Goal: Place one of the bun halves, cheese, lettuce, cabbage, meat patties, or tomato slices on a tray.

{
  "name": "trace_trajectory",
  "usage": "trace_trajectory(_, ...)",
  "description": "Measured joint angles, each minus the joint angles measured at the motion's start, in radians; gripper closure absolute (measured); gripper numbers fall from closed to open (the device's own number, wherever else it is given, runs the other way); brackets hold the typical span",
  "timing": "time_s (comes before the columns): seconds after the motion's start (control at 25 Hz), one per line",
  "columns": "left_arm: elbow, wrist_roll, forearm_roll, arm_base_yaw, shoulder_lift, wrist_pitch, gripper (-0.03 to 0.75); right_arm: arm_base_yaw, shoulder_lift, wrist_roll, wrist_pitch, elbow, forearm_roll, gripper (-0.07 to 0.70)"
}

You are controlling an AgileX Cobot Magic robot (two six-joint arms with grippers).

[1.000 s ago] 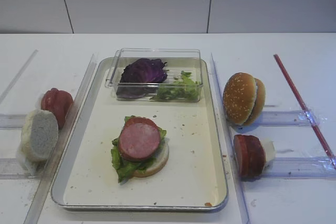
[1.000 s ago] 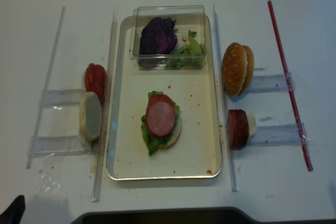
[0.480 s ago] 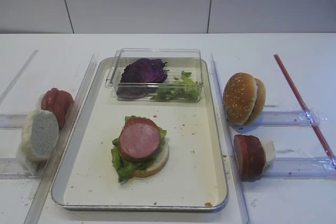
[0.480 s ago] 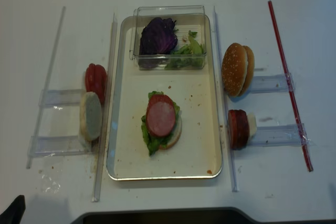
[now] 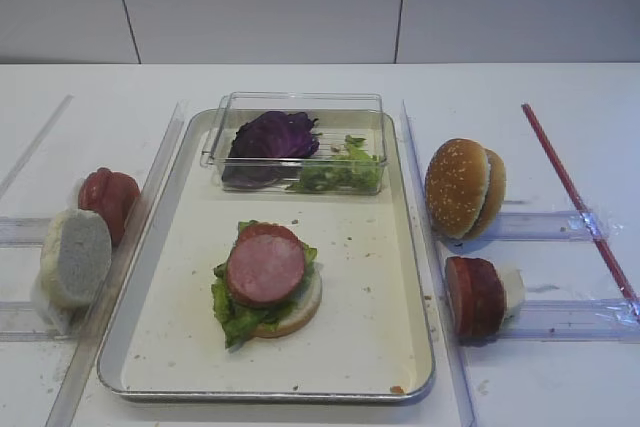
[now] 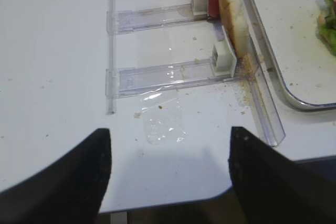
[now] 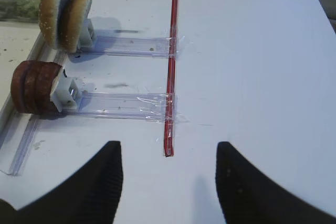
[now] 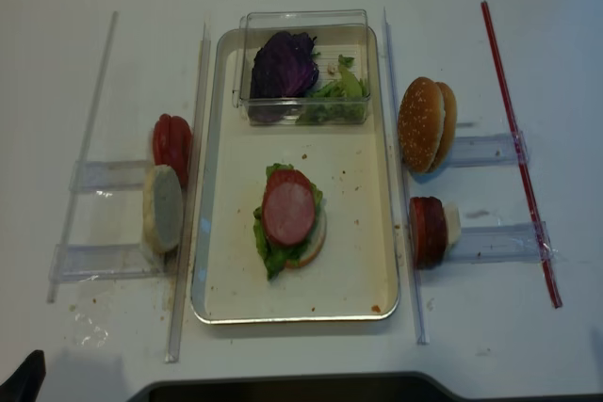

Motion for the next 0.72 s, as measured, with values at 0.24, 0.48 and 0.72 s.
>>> trace_trajectory(0.24, 0.000, 0.000, 0.000, 0.000, 0.000, 0.000, 0.276, 0.000, 0.000, 0.000, 0.000, 0.000, 0.000, 0.211)
trace_trajectory(0.48, 0.000, 0.000, 0.000, 0.000, 0.000, 0.000, 0.276, 0.000, 0.000, -0.002, 0.000, 0.000, 0.000, 0.211)
trace_trajectory(0.72, 0.000, 0.000, 0.000, 0.000, 0.000, 0.000, 0.276, 0.000, 0.000, -0.002, 0.000, 0.000, 0.000, 0.211)
